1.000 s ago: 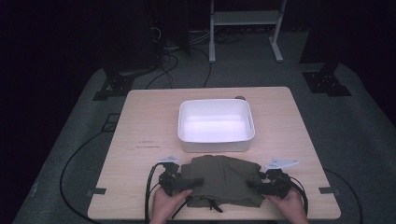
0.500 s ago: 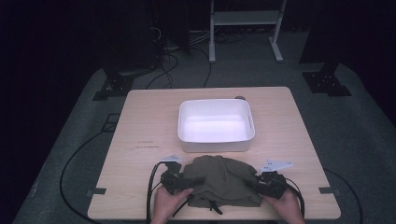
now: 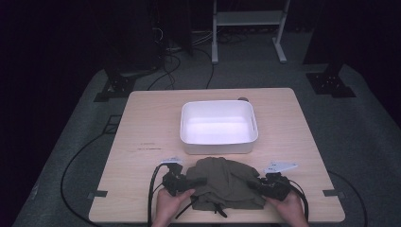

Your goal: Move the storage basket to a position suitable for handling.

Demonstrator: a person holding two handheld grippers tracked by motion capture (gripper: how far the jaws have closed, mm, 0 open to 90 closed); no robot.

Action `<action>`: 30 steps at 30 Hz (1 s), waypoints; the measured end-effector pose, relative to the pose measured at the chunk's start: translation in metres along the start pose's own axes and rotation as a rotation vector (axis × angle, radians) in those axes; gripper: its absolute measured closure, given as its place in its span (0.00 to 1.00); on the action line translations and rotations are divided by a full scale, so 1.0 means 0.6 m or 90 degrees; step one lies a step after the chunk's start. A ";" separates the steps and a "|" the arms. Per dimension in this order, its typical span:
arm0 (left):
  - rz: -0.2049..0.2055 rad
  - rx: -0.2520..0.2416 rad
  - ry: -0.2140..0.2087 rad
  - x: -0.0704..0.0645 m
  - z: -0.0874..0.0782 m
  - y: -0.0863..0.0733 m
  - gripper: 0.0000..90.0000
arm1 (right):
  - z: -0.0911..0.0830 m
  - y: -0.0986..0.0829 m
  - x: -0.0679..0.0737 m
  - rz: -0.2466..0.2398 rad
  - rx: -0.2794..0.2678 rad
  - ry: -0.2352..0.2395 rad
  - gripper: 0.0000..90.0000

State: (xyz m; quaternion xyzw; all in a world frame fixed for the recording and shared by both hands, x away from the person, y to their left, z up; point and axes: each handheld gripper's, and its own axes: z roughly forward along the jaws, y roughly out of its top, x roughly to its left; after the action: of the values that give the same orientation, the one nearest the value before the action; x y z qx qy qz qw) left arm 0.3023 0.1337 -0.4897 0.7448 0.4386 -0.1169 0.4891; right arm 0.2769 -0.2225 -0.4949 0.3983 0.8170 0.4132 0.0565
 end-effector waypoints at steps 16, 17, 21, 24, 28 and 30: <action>-0.014 -0.028 -0.040 -0.004 -0.025 0.004 0.77 | -0.015 0.005 -0.004 0.022 -0.031 0.029 0.85; -0.009 -0.028 -0.041 -0.006 -0.027 0.004 0.77 | -0.017 0.006 -0.004 0.023 -0.035 0.031 0.85; -0.001 -0.033 -0.042 -0.012 -0.036 0.007 0.77 | -0.022 0.010 -0.005 0.030 -0.047 0.041 0.85; -0.006 -0.038 -0.046 -0.013 -0.042 0.007 0.78 | -0.027 0.013 -0.003 0.034 -0.055 0.050 0.85; -0.002 -0.043 -0.048 -0.016 -0.050 0.009 0.78 | -0.035 0.017 -0.002 0.037 -0.070 0.060 0.85; 0.003 -0.047 -0.047 -0.018 -0.053 0.011 0.78 | -0.039 0.019 0.000 0.036 -0.076 0.062 0.86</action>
State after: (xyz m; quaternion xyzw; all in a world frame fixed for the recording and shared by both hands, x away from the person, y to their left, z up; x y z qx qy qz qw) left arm 0.2928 0.1535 -0.4634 0.7225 0.4225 -0.1273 0.5323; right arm 0.2741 -0.2335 -0.4714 0.3965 0.7812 0.4813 0.0286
